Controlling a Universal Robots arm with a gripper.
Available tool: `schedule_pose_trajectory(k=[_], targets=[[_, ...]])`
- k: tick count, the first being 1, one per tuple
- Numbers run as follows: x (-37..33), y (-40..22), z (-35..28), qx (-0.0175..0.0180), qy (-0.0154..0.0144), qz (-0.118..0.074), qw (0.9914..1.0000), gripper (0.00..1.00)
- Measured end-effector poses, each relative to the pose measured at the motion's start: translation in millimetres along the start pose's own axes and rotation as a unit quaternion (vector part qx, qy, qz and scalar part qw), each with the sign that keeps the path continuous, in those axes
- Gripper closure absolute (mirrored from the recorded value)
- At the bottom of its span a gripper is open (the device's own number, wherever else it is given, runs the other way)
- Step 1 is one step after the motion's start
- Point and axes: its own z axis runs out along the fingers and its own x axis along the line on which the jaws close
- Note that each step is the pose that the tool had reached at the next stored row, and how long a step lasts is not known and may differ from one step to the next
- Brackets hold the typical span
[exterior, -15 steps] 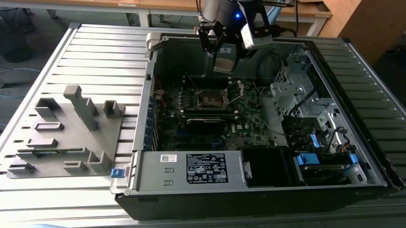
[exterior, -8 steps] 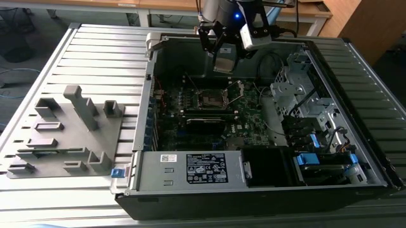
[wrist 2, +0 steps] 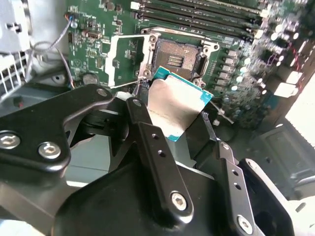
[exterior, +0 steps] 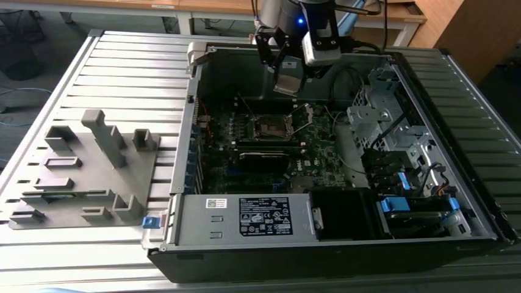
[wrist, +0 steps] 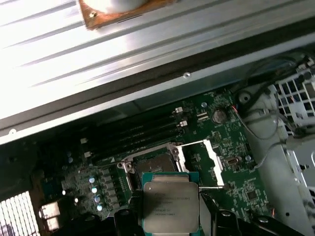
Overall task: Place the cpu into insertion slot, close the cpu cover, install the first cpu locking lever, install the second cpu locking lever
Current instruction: 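Place the cpu into insertion slot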
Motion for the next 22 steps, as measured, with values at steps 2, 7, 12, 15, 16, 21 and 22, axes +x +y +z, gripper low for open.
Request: schedule_pose_trajectory(k=[2, 7, 12, 15, 16, 21, 22], targets=[[0.0, -0.1, 0.2, -0.0001, -0.0015, 0.017, 0.99985, 0.46], [0.0, -0.1, 0.4, -0.0003, -0.0022, 0.026, 0.99967, 0.46], [0.2, -0.2, 1.7, -0.0004, -0.0023, 0.026, 0.99967, 0.46], [0.2, -0.3, 2.0, -0.0003, -0.0023, 0.026, 0.99967, 0.46], [0.2, -0.3, 2.1, -0.0004, -0.0023, 0.026, 0.99967, 0.46], [0.3, -0.3, 2.2, -0.0004, -0.0023, 0.026, 0.99967, 0.46], [0.2, -0.3, 2.2, -0.0004, -0.0023, 0.026, 0.99967, 0.46]])
